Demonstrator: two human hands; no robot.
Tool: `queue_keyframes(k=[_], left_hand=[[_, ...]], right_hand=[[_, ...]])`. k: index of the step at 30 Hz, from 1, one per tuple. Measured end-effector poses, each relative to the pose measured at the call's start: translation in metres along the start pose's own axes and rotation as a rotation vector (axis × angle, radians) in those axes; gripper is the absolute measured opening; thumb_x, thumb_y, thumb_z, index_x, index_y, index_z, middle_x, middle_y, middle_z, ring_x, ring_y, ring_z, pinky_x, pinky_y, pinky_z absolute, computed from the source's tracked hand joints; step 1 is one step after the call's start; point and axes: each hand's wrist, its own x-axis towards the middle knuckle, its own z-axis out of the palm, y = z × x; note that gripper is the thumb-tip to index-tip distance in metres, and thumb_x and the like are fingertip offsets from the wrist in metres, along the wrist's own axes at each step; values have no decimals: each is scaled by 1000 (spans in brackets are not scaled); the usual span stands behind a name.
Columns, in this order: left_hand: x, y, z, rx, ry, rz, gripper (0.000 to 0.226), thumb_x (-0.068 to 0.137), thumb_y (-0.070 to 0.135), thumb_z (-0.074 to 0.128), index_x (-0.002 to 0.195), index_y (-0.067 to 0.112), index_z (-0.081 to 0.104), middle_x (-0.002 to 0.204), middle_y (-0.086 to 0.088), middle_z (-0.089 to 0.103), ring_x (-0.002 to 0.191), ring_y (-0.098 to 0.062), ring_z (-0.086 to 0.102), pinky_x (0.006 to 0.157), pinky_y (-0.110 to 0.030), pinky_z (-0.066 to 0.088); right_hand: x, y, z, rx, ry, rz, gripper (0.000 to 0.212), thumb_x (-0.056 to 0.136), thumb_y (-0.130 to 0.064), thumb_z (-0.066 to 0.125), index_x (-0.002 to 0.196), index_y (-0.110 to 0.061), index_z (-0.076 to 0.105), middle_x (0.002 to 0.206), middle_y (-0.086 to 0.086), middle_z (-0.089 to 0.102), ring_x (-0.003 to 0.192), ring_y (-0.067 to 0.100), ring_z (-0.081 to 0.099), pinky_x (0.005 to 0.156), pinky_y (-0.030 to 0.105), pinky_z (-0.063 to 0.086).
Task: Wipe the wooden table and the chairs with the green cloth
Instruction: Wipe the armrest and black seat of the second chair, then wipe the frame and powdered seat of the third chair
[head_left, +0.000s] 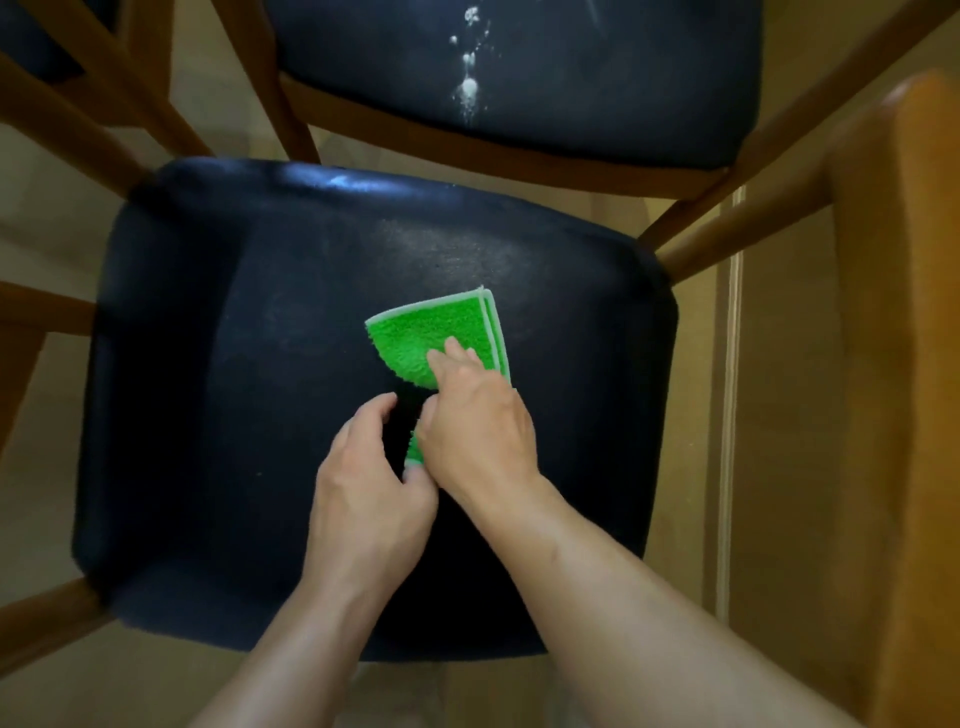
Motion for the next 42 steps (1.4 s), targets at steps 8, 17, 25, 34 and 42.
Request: queue_keyframes(k=[8,17,25,34,42], left_hand=[[-33,83,4,-192,-169,147,44,85,16,63,114,48,55,95,22,65,88,6,59,70,-11,46],[-80,187,11,-291,-138,427,55,84,26,66,133,42,48,108,25,61,98,11,57,77,-5,43],[-69,259,61,-417,-218,69,50,97,27,52,144,33,38,125,13,55,89,0,56,74,-24,49],[-78,256,86,-868,-23,-269,28,95,17,47,87,12,73,89,-13,73,89,-31,70,80,-46,57],[-58,308,105,-766,193,-372,35,97,40,39,95,19,66,79,-5,64,79,-23,61,73,-40,52]], right_hand=[[-40,12,-83,986,159,278,20,83,-6,47,80,-7,66,70,6,60,66,19,56,59,40,47],[-97,56,-221,1432,244,-75,23,93,-2,46,96,-2,69,100,32,67,85,35,64,82,55,55],[-148,113,-291,698,459,-313,26,92,-12,53,102,-23,74,78,14,69,65,33,68,51,49,56],[-84,151,-214,-29,116,-302,59,96,-48,15,150,-33,32,163,-11,8,150,11,-7,120,53,15],[16,131,-273,57,205,-478,29,99,-21,47,119,-18,68,146,3,48,140,19,32,107,33,36]])
